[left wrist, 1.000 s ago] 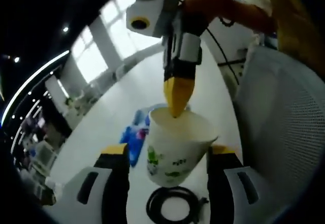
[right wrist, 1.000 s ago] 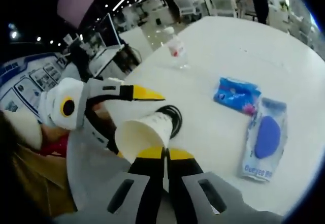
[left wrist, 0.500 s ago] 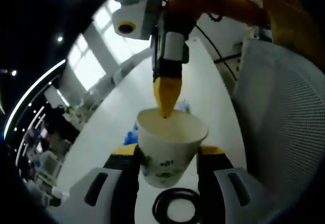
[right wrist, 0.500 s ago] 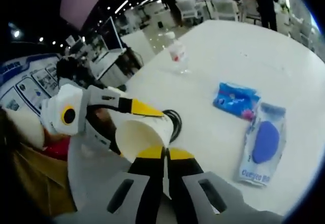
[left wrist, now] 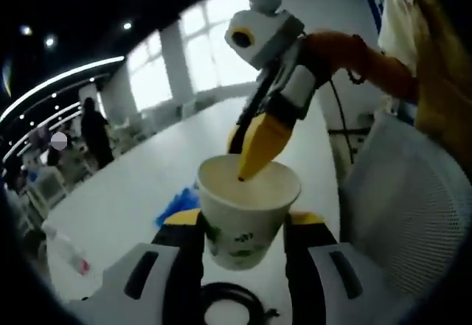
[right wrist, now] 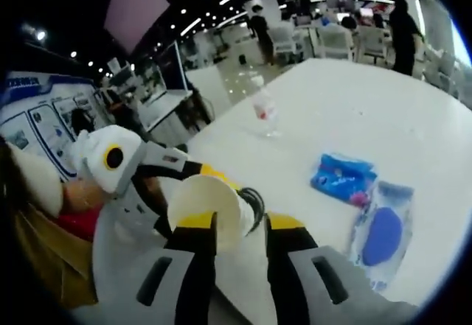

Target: Arrange the tabletop items into an orderly group along one side of the table until the central work area is clear of visible clutter.

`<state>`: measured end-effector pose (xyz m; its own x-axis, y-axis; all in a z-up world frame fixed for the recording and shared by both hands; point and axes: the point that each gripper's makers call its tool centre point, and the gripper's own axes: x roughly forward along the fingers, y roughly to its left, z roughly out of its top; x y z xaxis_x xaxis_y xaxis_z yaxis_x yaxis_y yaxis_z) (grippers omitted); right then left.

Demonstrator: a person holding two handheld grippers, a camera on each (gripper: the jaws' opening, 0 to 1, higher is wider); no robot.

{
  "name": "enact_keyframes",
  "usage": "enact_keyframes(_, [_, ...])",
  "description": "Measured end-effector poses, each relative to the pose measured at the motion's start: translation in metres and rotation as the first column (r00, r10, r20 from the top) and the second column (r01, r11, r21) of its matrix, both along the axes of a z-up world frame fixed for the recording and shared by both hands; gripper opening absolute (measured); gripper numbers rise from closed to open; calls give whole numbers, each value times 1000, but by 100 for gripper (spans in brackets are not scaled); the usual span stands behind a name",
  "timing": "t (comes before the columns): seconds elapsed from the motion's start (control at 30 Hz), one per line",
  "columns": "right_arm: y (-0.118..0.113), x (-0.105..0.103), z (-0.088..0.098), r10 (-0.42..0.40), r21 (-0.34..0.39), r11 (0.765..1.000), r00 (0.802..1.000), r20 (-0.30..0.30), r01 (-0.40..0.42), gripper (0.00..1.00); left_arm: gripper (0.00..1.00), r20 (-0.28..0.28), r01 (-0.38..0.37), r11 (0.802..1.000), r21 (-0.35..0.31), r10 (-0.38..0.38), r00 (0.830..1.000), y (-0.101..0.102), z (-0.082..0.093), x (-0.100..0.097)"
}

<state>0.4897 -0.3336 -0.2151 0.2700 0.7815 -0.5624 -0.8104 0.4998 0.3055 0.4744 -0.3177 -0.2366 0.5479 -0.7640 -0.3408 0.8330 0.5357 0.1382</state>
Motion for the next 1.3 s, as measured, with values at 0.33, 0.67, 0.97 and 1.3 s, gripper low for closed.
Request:
enact_keyframes(0.33, [-8, 8, 2, -50, 30, 998, 998, 41, 49, 66, 39, -58, -94, 993, -65, 90, 994, 13, -1, 13])
enact_keyframes(0.67, [-16, 5, -19, -55, -7, 998, 998, 39, 55, 79, 40, -68, -237, 966, -105, 231, 971, 31, -2, 38])
enact_keyframes(0.97, [-20, 4, -31, -30, -27, 999, 995, 100, 33, 95, 40, -54, -333, 937, -108, 329, 943, 53, -4, 64])
enact_keyframes(1.3, [-24, 5, -44, -45, -6, 999, 997, 57, 46, 99, 40, -45, -377, 917, -132, 374, 926, 71, -2, 101])
